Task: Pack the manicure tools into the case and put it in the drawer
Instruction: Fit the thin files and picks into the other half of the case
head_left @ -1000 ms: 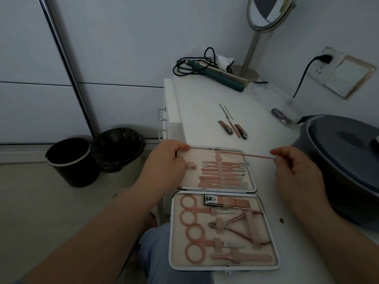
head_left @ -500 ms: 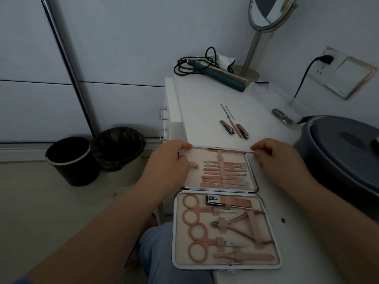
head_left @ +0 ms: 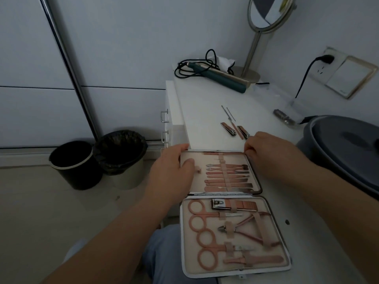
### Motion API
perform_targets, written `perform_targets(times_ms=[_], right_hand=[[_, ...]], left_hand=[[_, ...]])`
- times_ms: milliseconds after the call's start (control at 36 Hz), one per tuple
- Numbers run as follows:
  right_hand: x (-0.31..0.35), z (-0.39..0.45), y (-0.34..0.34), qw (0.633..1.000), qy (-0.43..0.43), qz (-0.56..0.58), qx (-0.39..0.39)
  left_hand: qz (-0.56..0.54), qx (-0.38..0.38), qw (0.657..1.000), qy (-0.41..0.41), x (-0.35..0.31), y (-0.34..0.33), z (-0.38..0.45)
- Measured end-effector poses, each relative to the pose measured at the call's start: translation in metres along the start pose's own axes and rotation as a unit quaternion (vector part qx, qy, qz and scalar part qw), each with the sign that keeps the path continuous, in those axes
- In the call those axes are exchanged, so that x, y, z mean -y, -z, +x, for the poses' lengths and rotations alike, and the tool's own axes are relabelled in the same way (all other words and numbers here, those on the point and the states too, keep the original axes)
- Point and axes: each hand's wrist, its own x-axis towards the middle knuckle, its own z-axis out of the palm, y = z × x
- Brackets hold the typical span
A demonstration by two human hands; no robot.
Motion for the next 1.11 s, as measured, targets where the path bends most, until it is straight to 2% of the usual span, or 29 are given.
perform_targets(times_ms=[194,333,500,611,722,972,1111], right_hand=[[0.004,0.005,0.003,0.981,0.069,-0.179,-0.012],[0.009,0.003,0.004,0.965,0.125,-0.23,-0.01],[0.01,0.0,0.002,0.966,0.151,-0.211,-0.02],[0.011,0.002,-0.004,0.973,0.152,-0.158,-0.064],[0.008,0.004,-0.005,0.981,0.147,-0.104,-0.075],[0.004,0.006,-0.009,0.966,0.198,-0.14,-0.085],[0.011,0.009,-0.007,0.974,0.192,-0.091,-0.083]], left_hand=[[0.007,-0.007,1.0,-0.006,-0.002,-0.001,-0.002],[0.002,-0.011,1.0,-0.006,0.0,-0.002,-0.004],[0.0,-0.017,1.0,-0.01,0.0,-0.002,-0.005],[0.009,-0.017,1.0,-0.015,0.001,-0.002,-0.004],[0.012,-0.02,1.0,-0.018,0.001,-0.003,-0.006],[0.01,-0.019,1.0,-0.011,0.001,-0.003,-0.008],[0.016,-0.019,1.0,-0.014,0.002,-0.003,-0.007]])
